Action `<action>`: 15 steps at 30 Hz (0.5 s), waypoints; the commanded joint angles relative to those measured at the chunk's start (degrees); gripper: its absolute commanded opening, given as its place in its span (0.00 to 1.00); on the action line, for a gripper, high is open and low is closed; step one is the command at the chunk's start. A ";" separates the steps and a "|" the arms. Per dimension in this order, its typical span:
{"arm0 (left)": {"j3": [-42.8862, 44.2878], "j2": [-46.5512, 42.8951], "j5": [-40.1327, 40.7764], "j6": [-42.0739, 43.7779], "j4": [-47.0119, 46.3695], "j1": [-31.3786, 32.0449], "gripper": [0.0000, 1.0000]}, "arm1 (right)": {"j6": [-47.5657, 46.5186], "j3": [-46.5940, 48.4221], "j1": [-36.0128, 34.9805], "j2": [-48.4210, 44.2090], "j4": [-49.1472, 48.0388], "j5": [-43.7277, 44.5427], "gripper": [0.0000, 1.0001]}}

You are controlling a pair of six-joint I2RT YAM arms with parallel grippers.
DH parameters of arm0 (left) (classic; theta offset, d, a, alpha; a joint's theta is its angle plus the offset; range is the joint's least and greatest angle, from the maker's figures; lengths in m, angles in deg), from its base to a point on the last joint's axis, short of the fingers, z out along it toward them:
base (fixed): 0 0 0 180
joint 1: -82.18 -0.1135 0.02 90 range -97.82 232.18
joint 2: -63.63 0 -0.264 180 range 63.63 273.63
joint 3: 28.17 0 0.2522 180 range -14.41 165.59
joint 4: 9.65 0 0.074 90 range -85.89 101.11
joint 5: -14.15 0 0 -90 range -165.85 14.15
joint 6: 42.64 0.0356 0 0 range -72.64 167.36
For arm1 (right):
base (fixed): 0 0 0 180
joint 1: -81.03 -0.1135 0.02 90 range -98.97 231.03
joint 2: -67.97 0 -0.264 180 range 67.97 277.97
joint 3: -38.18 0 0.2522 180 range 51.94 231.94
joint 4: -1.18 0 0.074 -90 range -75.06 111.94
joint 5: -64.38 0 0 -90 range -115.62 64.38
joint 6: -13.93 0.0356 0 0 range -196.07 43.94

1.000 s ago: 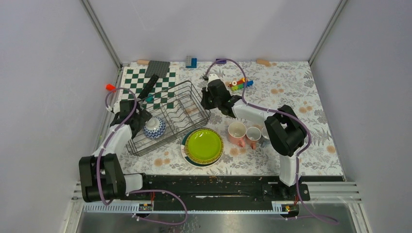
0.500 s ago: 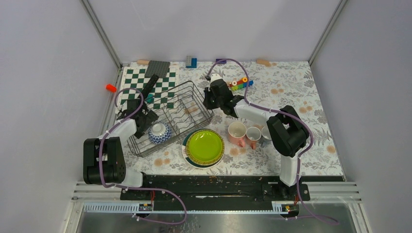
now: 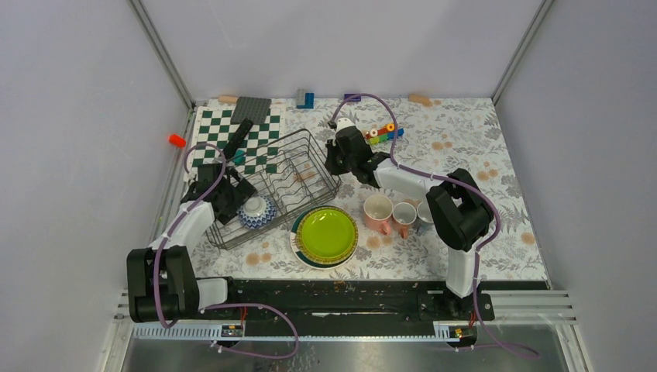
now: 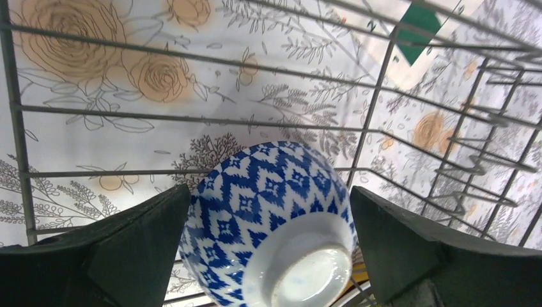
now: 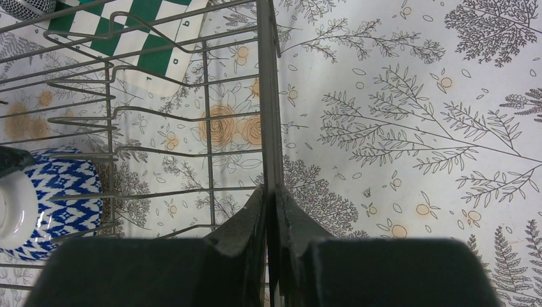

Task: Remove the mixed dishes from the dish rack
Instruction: Adjust the bowl in the dish rack.

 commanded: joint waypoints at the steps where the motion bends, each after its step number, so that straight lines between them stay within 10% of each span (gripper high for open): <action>1: -0.96 -0.33 -3.61 2.84 2.84 0.28 0.99 | 1.60 -0.15 1.04 -1.92 3.54 2.53 0.00; 15: -1.99 6.42 -11.35 5.25 -0.84 -0.42 0.99 | 1.34 0.10 1.08 -2.85 4.16 3.20 0.00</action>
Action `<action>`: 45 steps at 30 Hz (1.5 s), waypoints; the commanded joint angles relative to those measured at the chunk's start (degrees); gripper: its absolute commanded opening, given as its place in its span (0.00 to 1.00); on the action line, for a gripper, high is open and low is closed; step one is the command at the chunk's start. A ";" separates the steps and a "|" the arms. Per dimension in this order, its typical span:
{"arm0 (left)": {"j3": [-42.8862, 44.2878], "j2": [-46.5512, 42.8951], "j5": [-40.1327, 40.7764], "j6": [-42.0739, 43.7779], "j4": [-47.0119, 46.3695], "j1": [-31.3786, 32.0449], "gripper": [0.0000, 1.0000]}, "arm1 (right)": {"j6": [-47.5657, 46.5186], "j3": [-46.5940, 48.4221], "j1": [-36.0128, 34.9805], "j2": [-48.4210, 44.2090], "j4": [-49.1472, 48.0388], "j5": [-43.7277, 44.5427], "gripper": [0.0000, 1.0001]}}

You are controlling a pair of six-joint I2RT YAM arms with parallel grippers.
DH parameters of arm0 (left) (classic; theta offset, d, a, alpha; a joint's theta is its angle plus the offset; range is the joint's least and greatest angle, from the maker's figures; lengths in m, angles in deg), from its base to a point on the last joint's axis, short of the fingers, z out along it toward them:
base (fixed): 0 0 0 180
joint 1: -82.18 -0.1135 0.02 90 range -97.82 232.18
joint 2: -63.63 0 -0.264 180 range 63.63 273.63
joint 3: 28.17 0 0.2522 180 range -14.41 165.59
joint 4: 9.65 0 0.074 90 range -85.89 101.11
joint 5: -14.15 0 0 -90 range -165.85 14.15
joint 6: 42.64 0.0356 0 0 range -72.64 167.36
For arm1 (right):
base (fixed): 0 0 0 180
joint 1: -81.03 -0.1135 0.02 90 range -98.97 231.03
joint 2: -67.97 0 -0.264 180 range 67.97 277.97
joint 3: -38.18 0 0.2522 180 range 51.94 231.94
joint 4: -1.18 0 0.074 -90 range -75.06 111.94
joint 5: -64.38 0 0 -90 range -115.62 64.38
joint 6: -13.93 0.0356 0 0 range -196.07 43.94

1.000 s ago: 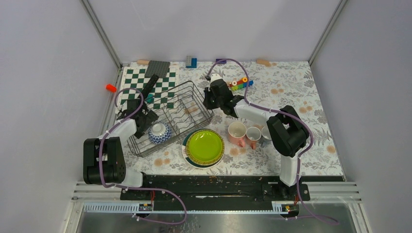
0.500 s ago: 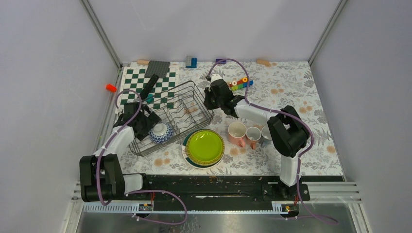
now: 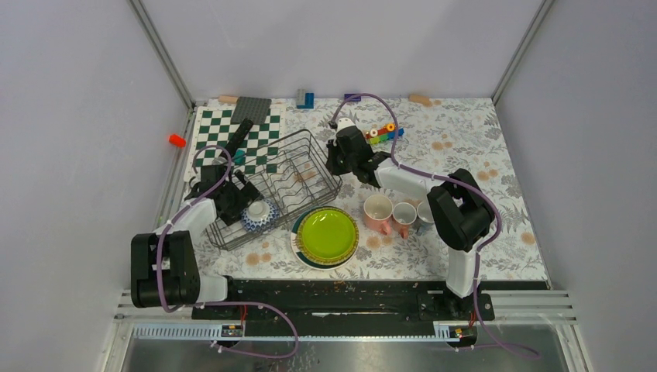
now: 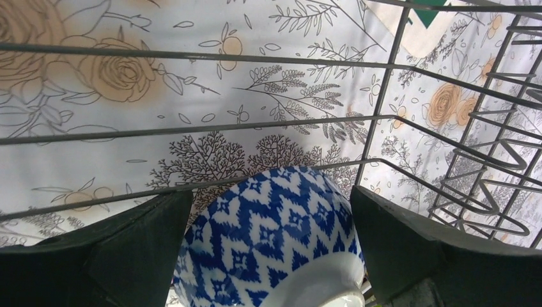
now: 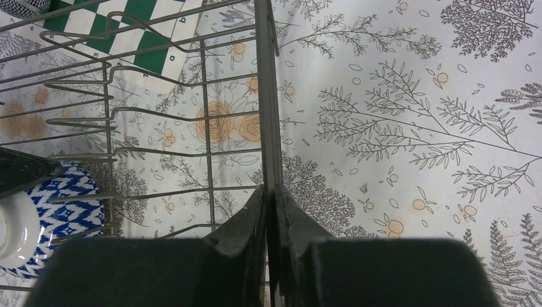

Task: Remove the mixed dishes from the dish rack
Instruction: Adjust the bowl in the dish rack, then pick up the bowl from the dish rack.

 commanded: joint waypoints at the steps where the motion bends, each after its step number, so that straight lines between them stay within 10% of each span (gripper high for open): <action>1: -0.85 2.43 -5.89 1.39 0.67 0.10 0.99 | 1.36 0.12 1.02 -2.58 3.33 3.11 0.00; 19: -9.04 -7.37 -26.27 -5.64 -13.52 0.10 0.99 | 2.00 0.70 0.95 -2.31 3.33 2.86 0.00; 45: -17.66 -16.02 -27.70 -18.00 -32.07 0.75 0.99 | 2.49 -0.77 0.96 -3.59 3.33 4.18 0.00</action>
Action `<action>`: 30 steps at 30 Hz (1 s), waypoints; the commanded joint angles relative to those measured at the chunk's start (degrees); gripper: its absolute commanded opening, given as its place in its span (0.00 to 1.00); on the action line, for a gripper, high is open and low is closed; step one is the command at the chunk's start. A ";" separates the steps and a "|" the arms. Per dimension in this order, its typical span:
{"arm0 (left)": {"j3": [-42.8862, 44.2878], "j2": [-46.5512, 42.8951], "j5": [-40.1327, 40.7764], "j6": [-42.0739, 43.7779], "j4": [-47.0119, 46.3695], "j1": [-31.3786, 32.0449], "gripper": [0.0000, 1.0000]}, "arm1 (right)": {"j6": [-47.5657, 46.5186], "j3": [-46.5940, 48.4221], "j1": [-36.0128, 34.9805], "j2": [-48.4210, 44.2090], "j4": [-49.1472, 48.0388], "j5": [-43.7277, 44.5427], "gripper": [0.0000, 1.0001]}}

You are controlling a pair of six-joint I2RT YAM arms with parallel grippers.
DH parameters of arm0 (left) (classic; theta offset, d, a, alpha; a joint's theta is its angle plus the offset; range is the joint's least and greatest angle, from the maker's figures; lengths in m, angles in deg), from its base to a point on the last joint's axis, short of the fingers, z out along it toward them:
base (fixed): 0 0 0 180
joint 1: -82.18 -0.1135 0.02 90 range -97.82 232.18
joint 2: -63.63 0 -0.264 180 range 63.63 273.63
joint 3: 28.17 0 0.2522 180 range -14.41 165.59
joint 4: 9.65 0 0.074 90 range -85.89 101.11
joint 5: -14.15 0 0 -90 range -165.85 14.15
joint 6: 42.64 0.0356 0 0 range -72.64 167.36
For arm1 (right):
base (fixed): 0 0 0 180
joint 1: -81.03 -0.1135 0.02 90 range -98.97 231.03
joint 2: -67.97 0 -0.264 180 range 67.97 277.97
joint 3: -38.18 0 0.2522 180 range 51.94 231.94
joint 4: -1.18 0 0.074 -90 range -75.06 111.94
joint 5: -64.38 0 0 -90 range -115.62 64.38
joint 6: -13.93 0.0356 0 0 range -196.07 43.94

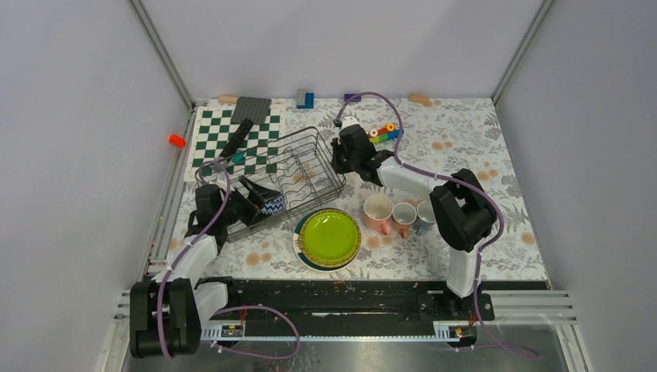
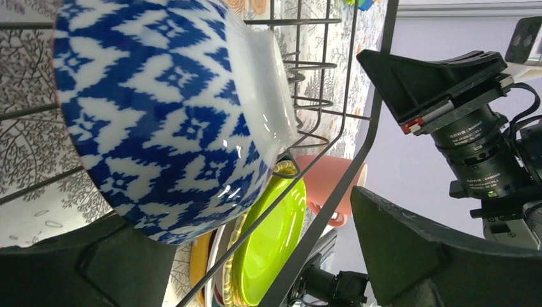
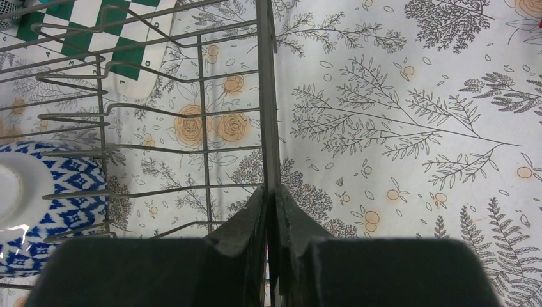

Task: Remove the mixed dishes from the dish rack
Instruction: Pick up the bowl from the dish rack.

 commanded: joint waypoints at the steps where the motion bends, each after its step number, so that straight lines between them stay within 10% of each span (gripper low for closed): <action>1: -0.29 1.40 1.64 -2.73 -10.20 0.71 0.99 | 2.19 -0.95 0.01 -3.03 1.28 2.25 0.00; 14: -3.40 9.12 5.34 -10.80 -32.34 1.29 0.92 | 2.03 -1.93 -0.04 -3.54 1.28 2.60 0.00; 30: -3.75 12.39 9.88 -14.08 -37.96 1.38 0.65 | 1.75 -1.80 -0.05 -3.69 3.56 2.88 0.00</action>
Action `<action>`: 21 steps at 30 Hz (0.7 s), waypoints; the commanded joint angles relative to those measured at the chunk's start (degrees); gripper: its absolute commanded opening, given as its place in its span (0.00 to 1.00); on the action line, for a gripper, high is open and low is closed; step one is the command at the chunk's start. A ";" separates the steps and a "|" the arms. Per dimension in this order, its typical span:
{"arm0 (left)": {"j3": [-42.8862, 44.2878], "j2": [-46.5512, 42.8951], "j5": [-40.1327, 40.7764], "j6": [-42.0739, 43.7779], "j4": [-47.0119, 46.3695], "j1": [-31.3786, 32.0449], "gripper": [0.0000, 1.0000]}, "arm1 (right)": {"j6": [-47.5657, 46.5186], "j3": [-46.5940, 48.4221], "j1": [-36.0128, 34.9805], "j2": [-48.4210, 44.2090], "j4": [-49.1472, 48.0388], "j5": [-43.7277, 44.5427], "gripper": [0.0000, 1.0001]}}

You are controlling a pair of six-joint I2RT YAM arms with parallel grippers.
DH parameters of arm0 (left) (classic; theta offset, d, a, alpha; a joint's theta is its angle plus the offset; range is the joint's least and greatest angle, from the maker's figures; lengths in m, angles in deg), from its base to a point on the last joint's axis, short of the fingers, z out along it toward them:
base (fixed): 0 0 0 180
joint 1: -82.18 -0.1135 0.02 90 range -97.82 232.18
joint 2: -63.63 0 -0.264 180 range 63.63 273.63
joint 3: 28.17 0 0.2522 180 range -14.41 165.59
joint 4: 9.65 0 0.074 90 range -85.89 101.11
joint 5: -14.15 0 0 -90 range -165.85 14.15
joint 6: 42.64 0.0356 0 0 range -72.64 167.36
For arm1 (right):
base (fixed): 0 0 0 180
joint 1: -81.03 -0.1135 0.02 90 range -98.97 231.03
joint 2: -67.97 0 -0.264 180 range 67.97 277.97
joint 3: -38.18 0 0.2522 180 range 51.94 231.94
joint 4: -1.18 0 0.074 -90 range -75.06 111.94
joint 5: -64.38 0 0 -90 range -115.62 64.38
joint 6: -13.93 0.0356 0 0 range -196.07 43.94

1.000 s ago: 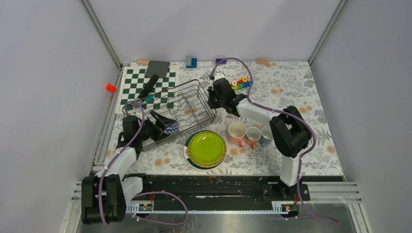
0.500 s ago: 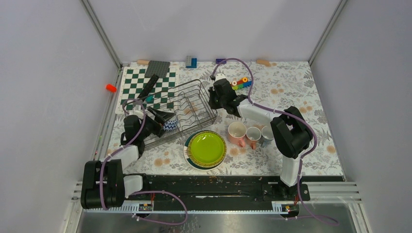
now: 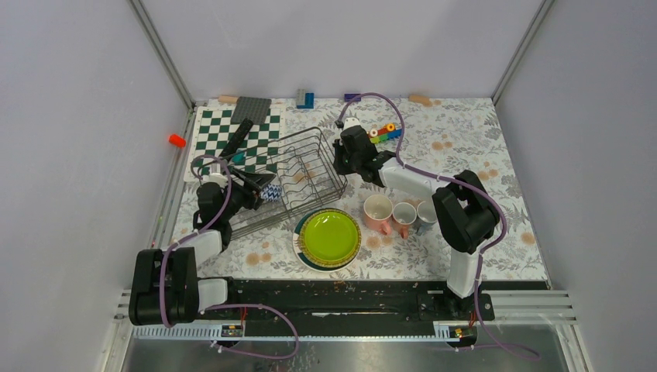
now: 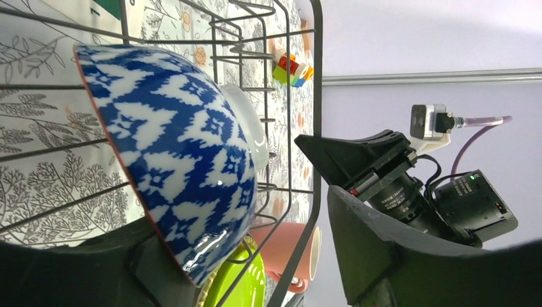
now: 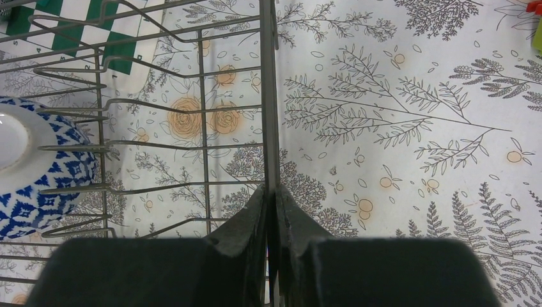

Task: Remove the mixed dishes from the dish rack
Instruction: Pick up the bowl from the dish rack.

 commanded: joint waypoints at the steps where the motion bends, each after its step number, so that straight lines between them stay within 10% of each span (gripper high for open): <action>1: -0.86 1.70 3.10 -0.75 -6.32 0.24 0.62 | 1.21 -0.66 -0.04 -2.34 2.56 1.92 0.00; 13: -2.19 14.47 -0.19 -7.61 -25.64 0.32 0.01 | 0.77 0.47 0.03 -1.93 4.81 1.83 0.00; 21: 0.16 20.88 -3.94 -13.15 -39.57 1.55 0.00 | 0.89 0.39 -0.03 -2.74 5.14 2.50 0.00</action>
